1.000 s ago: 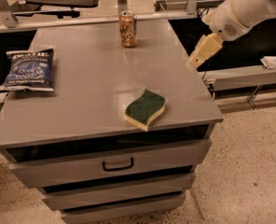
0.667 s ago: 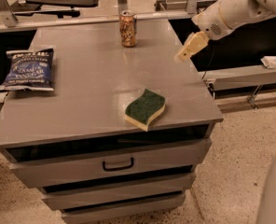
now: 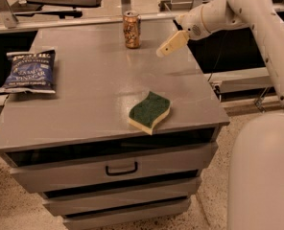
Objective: Move orange can near sponge
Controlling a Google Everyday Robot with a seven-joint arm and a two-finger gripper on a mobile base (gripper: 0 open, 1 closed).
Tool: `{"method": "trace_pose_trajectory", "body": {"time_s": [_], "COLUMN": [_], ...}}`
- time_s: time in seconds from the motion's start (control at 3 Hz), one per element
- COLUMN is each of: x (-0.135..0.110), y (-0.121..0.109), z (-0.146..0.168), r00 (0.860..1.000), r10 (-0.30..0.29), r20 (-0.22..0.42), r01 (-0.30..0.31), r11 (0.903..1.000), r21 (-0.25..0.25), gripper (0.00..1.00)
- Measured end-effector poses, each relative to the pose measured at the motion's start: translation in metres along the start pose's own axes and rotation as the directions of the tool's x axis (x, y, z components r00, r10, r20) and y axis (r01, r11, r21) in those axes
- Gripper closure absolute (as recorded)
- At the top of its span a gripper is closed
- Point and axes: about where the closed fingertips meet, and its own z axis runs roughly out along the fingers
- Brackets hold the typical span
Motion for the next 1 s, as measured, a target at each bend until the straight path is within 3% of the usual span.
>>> {"method": "trace_pose_trajectory", "body": {"time_s": [0.33,0.67,1.0], "x": [-0.028,-0.054,-0.054], "y": [0.001,0.003,0.003], "z": [0.029,0.060,0.061], "r00": [0.994,0.980,0.980], "r10": [0.012,0.026,0.026], "r20": [0.106,0.199,0.199], "r01": [-0.012,-0.029,-0.029], "r11": [0.9999,0.9994,0.9995], "r21": [-0.009,0.015,0.015], "gripper": [0.00,0.00,0.00]}}
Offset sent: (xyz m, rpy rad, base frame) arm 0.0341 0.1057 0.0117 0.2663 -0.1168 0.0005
